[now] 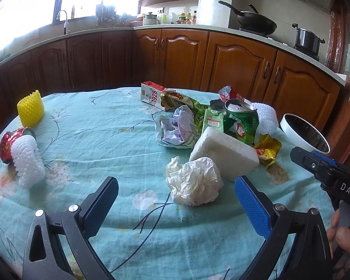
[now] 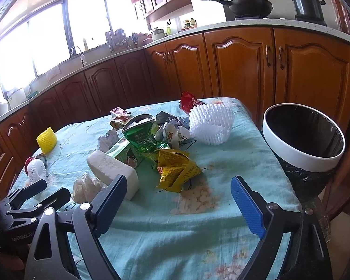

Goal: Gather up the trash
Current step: 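Grasp the crumpled white tissue with the left tool while the right tool grasps the yellow wrapper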

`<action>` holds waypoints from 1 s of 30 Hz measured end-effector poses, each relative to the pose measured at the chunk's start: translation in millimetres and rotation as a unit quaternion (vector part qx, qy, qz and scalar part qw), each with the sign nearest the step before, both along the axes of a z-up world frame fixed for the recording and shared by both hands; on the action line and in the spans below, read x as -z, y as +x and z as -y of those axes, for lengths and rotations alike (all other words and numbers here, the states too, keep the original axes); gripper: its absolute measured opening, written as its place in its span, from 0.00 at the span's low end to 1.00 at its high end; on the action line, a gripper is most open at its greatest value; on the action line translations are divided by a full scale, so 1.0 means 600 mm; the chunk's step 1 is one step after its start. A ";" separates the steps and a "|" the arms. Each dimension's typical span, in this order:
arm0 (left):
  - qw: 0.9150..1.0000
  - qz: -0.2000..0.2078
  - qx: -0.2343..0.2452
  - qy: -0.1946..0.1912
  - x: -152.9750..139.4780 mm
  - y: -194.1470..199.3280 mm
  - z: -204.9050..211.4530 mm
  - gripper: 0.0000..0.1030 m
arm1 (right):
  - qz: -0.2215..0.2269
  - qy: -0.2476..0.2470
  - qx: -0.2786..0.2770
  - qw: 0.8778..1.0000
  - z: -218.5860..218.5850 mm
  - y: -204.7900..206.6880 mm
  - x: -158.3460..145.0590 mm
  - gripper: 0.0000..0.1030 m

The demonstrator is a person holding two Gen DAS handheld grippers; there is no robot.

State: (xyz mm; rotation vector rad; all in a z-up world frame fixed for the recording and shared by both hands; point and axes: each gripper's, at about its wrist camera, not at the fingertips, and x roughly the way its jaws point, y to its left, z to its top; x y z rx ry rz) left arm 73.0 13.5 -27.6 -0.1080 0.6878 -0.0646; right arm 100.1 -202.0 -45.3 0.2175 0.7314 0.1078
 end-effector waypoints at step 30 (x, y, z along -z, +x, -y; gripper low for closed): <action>0.992 -0.020 0.117 -0.036 -0.005 0.013 0.045 0.29 | -0.061 0.061 -0.029 0.996 0.038 0.010 0.030 0.27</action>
